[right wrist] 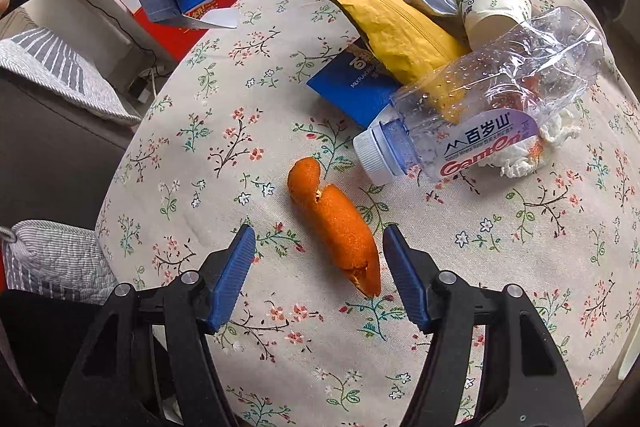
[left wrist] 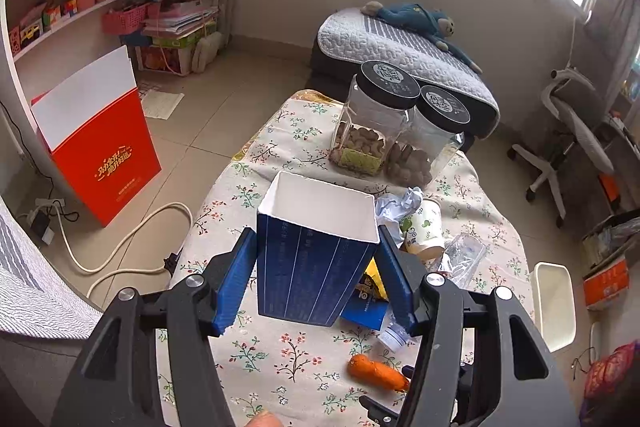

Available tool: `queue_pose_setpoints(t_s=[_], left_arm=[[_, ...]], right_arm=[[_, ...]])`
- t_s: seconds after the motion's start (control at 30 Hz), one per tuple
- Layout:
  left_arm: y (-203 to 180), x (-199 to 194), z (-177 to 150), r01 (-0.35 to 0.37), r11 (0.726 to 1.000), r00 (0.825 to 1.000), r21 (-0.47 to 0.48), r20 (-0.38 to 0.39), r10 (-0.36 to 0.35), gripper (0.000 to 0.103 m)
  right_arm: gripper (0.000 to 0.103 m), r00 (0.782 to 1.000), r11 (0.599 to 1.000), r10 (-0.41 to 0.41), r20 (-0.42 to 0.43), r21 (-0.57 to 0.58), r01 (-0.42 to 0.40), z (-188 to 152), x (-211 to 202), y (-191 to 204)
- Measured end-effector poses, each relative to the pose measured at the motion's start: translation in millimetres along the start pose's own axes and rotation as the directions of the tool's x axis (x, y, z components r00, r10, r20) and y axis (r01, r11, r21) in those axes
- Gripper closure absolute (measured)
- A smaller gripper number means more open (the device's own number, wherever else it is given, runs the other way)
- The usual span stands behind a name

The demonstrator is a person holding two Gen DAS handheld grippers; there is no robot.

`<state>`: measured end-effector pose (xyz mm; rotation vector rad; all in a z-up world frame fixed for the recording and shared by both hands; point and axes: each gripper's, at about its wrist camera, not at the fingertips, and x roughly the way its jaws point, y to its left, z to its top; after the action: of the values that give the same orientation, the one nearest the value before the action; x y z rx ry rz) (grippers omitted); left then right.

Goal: Collect trash
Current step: 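Grasp the orange carrot-shaped item with the right tool, then carry both items to the white bin while the right tool drops the carrot inside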

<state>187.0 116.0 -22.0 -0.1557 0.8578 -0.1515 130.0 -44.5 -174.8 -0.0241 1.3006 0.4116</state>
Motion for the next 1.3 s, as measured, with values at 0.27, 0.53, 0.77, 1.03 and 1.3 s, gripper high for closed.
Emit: queue_pose_setpoints(t_s=[0.27, 0.53, 0.77, 1.03, 1.3], left_arm=[[2, 3, 1, -0.013, 1.0, 1.0, -0.013, -0.004, 0.013, 0.044], [-11, -7, 1, -0.009, 1.0, 0.998, -0.024, 0.057, 0.011, 0.044], [-55, -24, 1, -0.035, 0.999, 0.978, 0.021, 0.208, 0.03, 0.044], [-119, -29, -15, -0.11, 0.991, 0.933, 0.076, 0.352, 0.077, 0.044], [-173, -17, -30, -0.093, 0.991, 0.93, 0.101, 0.365, 0.051, 0.044]], right_arm=[[0.091, 0.997, 1.0, 0.014, 0.073, -0.016, -0.013, 0, -17, 4], [0.092, 0.928, 0.999, -0.039, 0.371, 0.042, 0.026, 11, -108, -16], [0.092, 0.798, 0.978, -0.179, 0.576, 0.191, 0.081, 10, -168, -63], [0.092, 0.703, 0.931, -0.336, 0.627, 0.335, 0.145, -5, -193, -100], [0.092, 0.659, 0.883, -0.447, 0.605, 0.416, 0.218, -30, -209, -138]])
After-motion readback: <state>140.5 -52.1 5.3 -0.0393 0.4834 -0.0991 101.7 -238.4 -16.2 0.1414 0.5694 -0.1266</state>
